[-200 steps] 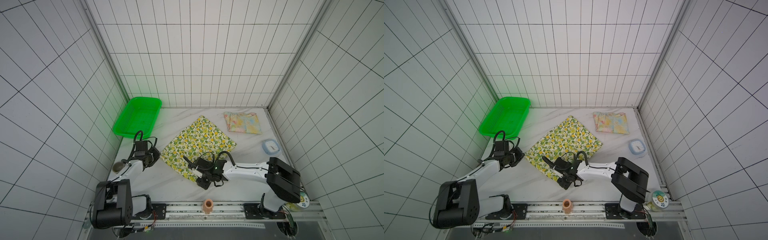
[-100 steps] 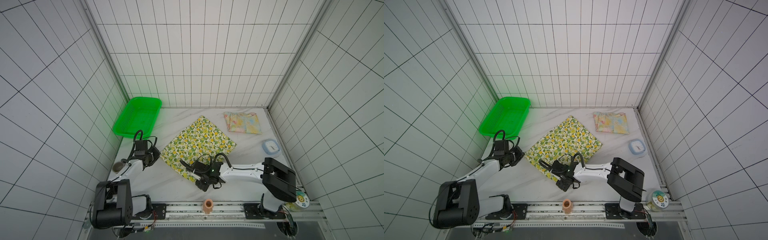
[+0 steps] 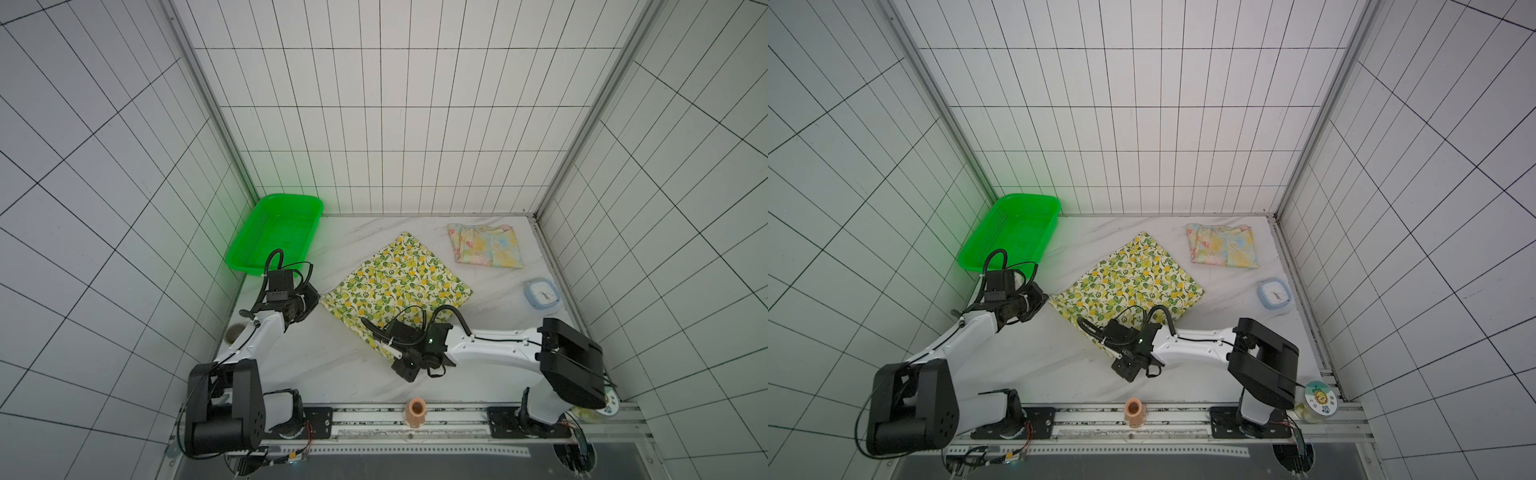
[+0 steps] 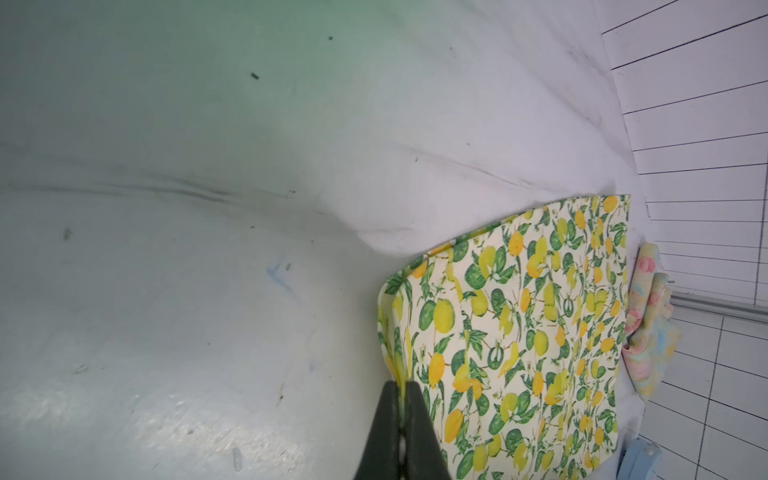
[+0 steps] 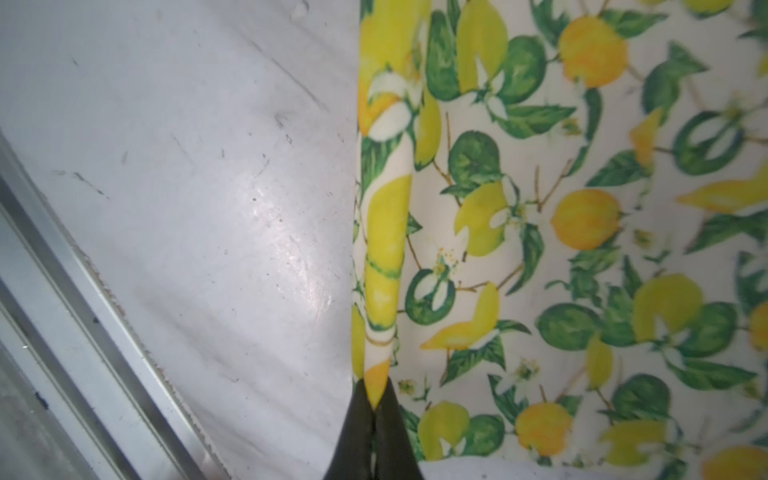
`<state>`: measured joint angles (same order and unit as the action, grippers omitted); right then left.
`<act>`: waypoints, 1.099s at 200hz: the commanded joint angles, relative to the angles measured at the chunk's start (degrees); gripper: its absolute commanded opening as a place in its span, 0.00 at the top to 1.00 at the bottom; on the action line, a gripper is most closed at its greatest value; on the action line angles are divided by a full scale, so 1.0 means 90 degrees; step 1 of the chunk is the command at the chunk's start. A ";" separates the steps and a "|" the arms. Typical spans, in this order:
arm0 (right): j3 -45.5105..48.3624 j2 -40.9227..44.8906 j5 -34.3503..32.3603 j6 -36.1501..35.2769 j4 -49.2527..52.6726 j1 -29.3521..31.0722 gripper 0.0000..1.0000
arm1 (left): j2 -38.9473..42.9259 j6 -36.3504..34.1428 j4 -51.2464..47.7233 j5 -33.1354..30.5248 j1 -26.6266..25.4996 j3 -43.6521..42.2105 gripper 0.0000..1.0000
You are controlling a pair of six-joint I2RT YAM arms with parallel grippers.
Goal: Fold and stack the skirts
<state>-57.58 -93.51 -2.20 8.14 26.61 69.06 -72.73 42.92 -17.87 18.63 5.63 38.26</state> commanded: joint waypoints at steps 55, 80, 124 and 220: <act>-0.0850 0.0745 -0.0266 -0.0202 0.0676 0.0066 1.00 | 0.0129 -0.0107 -0.0277 -0.0280 0.0039 0.0992 1.00; -0.0917 0.0818 -0.0100 -0.0181 0.0639 0.0066 1.00 | 0.0195 -0.0129 -0.0365 -0.0325 0.0067 0.1033 1.00; -0.1197 0.0710 0.0137 -0.0169 0.0618 0.0061 1.00 | 0.0192 -0.0326 -0.0473 0.0006 0.0256 0.1069 1.00; -0.1220 0.1055 0.0289 -0.0095 0.0492 -0.0207 1.00 | 0.0136 -0.0637 -0.0896 0.0303 0.0853 0.1799 1.00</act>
<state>-64.88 -86.37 -1.61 7.64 27.77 68.01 -71.81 38.52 -27.44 22.94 11.62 52.29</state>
